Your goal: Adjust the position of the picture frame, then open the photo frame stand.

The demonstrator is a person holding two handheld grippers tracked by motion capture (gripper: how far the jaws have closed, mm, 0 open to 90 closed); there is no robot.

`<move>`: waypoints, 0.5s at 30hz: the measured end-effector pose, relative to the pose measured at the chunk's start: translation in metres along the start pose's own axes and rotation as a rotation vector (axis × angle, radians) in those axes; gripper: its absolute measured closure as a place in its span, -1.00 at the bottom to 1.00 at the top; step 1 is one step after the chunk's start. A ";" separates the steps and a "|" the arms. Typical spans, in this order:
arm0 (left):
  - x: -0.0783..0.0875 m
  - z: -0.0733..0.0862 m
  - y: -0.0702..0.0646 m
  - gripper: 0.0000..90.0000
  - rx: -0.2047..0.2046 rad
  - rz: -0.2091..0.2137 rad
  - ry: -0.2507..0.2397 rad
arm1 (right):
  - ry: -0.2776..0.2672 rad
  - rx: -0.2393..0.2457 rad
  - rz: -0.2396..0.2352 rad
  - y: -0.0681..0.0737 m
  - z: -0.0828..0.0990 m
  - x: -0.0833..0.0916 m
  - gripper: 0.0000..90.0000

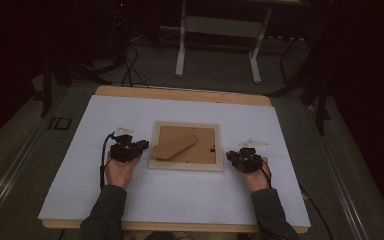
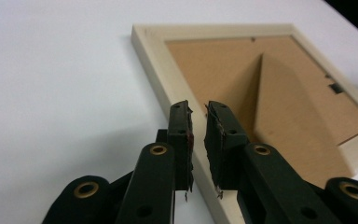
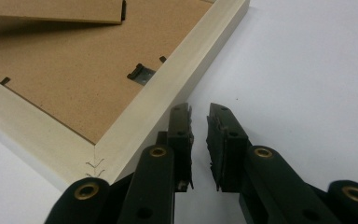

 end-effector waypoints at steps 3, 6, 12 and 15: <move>0.007 -0.009 -0.005 0.78 -0.005 0.016 -0.017 | -0.001 0.005 -0.005 0.001 0.000 0.001 0.75; 0.012 -0.016 -0.012 0.71 -0.011 0.044 -0.027 | -0.008 0.004 -0.007 0.003 -0.002 0.002 0.69; 0.015 -0.027 -0.026 0.53 -0.018 0.100 -0.026 | -0.020 0.004 -0.015 0.005 -0.005 0.004 0.60; 0.014 -0.031 -0.032 0.41 -0.017 0.131 -0.020 | -0.027 0.002 -0.017 0.006 -0.007 0.005 0.55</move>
Point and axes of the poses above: each handheld gripper's, and its own axes: x roughly backward along the jaws, z roughly out of its underside, y roughly to its left, the point moved 10 cm from there along -x, roughly forward along the jaws, and after that the axes turned 9 degrees about -z, right-handed, at the moved point
